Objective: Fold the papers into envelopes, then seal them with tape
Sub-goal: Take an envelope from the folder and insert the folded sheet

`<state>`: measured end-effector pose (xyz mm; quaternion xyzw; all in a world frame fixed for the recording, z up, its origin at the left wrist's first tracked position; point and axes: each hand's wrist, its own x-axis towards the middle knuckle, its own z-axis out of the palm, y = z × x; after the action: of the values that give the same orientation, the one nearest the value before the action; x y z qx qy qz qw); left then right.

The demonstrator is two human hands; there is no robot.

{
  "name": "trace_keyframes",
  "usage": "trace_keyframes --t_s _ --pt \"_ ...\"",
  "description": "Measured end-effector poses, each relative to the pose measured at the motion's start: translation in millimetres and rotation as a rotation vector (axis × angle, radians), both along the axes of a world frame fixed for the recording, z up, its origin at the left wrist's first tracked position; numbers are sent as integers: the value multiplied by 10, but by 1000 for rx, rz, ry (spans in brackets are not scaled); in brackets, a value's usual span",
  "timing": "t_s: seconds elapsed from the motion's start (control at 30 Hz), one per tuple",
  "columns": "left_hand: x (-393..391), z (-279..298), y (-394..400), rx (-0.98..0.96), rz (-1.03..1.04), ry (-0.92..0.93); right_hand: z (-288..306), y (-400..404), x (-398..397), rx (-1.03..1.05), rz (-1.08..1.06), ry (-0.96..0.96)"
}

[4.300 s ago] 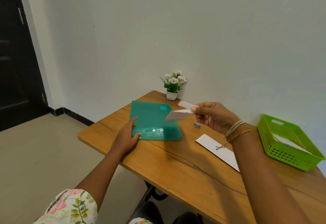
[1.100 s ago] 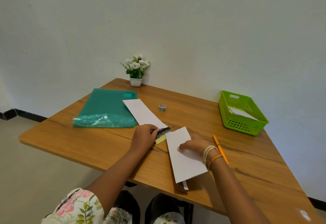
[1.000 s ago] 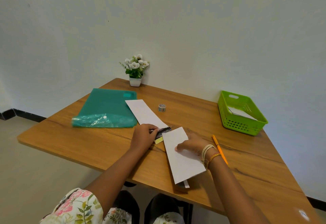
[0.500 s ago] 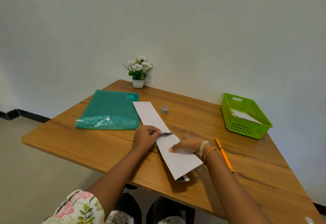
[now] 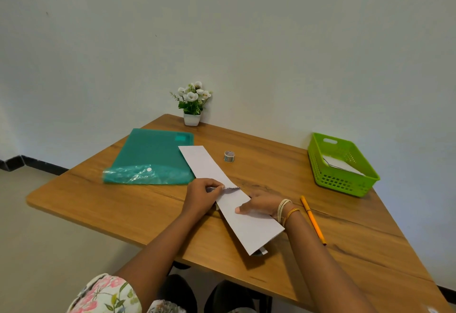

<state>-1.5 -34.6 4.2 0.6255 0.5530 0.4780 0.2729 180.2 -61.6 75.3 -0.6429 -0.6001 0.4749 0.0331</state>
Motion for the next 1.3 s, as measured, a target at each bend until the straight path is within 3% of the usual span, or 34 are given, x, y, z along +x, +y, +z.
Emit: trace_keyframes --t_s 0.13,0.33,0.4,0.53,0.63,0.87,0.93,1.0,1.1,1.17,1.3 --pt "2 7 -10 -11 -6 -10 -101 36 -31 100 -121 -23" --pt "-3 -17 9 -14 -5 6 -283 -3 -161 414 -291 -69" --pt "-6 -15 11 -13 11 4 -257 -22 -118 382 -258 -168" --pt "-14 -16 32 -2 43 0 -141 -97 5 79 -127 -271" --pt "-22 -26 36 1 32 -11 -95 -143 30 49 -175 -172" --pt "-56 14 -3 -13 -63 -71 -105 -141 -97 283 -430 147" --pt "-60 4 2 -14 -47 -77 -133 -169 -128 203 -484 284" --pt "-63 -14 6 -2 -20 -67 -98 -233 -95 -35 -501 406" --pt "-63 -7 19 3 25 -92 -6 -287 66 -247 -333 430" --pt "-58 13 6 -2 22 -102 33 -301 95 -250 -353 494" --pt "-50 5 -10 -8 -59 -77 -42 -278 -56 -69 -605 593"
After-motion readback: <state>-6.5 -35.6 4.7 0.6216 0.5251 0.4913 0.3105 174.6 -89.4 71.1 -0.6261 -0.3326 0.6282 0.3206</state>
